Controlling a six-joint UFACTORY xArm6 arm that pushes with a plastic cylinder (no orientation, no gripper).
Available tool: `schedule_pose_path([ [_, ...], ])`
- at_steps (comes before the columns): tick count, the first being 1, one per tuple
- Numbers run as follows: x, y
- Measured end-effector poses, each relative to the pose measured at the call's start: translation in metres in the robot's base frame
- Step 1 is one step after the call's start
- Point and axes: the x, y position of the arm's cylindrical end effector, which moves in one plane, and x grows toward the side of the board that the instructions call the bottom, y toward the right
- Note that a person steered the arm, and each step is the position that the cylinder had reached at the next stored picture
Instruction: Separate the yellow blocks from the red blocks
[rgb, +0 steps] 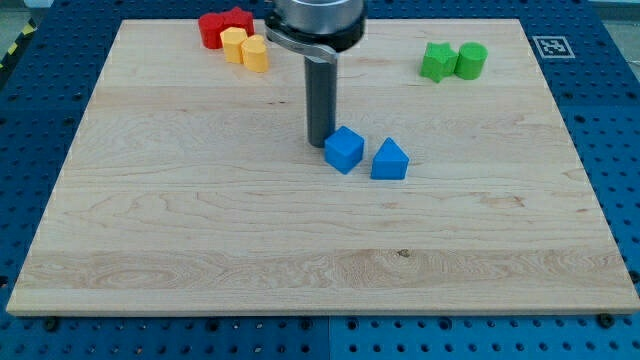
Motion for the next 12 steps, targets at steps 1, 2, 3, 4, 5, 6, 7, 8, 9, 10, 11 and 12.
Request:
schedule_pose_path([
  [1, 0.007, 0.004],
  [2, -0.013, -0.018],
  [3, -0.047, -0.064],
  [4, -0.090, -0.116],
  [5, -0.132, -0.176],
  [6, -0.148, -0.214],
  [7, -0.124, -0.201],
  [8, -0.084, -0.134],
  [9, -0.077, -0.041],
  [10, -0.094, 0.019],
  [11, -0.137, 0.029],
  [12, -0.172, 0.001],
])
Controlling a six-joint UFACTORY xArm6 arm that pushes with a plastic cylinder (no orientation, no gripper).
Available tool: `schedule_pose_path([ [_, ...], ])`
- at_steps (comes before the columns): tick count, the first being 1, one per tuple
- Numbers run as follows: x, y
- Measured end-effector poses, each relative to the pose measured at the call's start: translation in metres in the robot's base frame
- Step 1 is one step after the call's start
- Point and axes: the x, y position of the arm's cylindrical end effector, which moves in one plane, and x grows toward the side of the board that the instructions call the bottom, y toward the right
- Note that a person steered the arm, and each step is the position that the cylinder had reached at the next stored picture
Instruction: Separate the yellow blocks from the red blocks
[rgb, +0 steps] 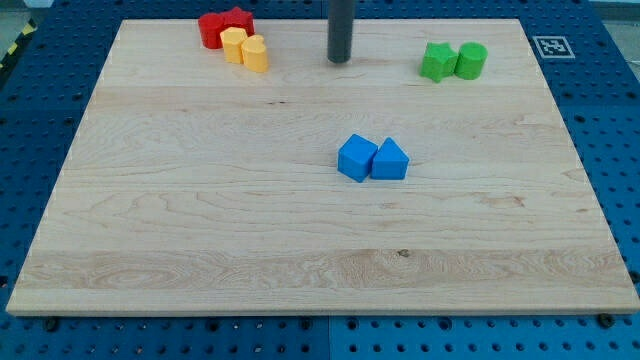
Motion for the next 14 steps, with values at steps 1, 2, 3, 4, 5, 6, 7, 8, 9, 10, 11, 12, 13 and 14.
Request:
schedule_pose_path([
  [1, -0.004, -0.005],
  [2, -0.010, -0.024],
  [3, -0.015, -0.064],
  [4, -0.015, -0.096],
  [5, -0.014, -0.112],
  [6, -0.014, -0.112],
  [7, -0.016, -0.120],
  [8, -0.003, -0.132],
  [9, 0.001, -0.138],
  [10, -0.009, -0.151],
  [11, -0.012, -0.169],
  [12, -0.012, -0.192],
  [13, -0.012, -0.214],
  [14, -0.016, -0.239],
])
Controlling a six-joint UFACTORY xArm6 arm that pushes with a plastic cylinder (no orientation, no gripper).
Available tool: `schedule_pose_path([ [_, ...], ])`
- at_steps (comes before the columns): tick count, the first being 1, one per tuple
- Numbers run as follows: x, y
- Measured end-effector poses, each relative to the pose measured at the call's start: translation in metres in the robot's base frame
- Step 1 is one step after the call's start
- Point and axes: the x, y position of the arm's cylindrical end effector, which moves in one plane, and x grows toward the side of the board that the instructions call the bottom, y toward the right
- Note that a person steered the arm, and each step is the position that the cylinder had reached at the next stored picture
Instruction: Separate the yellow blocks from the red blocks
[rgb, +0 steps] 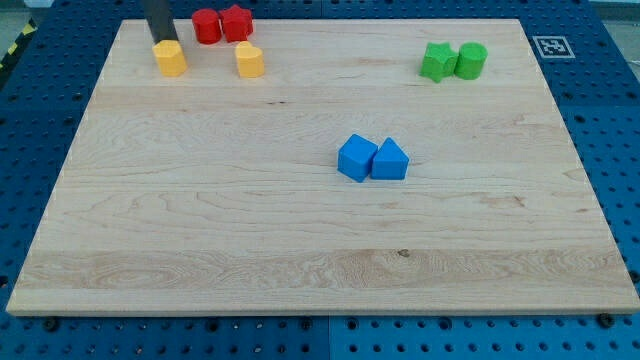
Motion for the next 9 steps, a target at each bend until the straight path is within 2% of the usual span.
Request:
schedule_pose_path([
  [1, 0.002, -0.013],
  [3, 0.025, 0.022],
  [6, 0.094, 0.072],
  [8, 0.041, 0.058],
  [9, 0.022, 0.072],
])
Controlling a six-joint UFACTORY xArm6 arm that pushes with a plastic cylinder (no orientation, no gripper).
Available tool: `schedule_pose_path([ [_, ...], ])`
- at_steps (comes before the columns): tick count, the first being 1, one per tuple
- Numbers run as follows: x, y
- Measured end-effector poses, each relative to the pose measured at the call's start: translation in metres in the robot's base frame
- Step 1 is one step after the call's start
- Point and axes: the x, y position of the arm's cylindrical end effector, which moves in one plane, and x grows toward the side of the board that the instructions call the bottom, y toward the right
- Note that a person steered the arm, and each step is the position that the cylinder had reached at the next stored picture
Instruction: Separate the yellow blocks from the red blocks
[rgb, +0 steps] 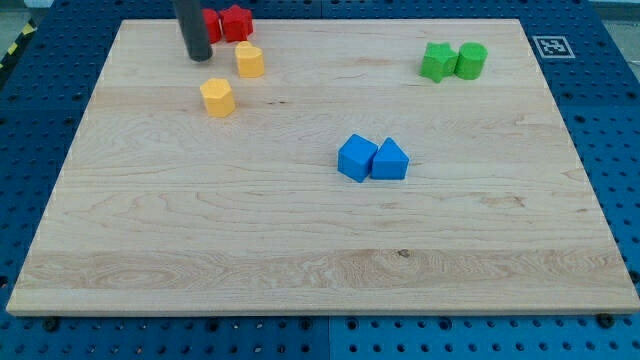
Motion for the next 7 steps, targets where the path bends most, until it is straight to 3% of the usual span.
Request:
schedule_pose_path([
  [4, 0.000, 0.113],
  [7, 0.028, 0.108],
])
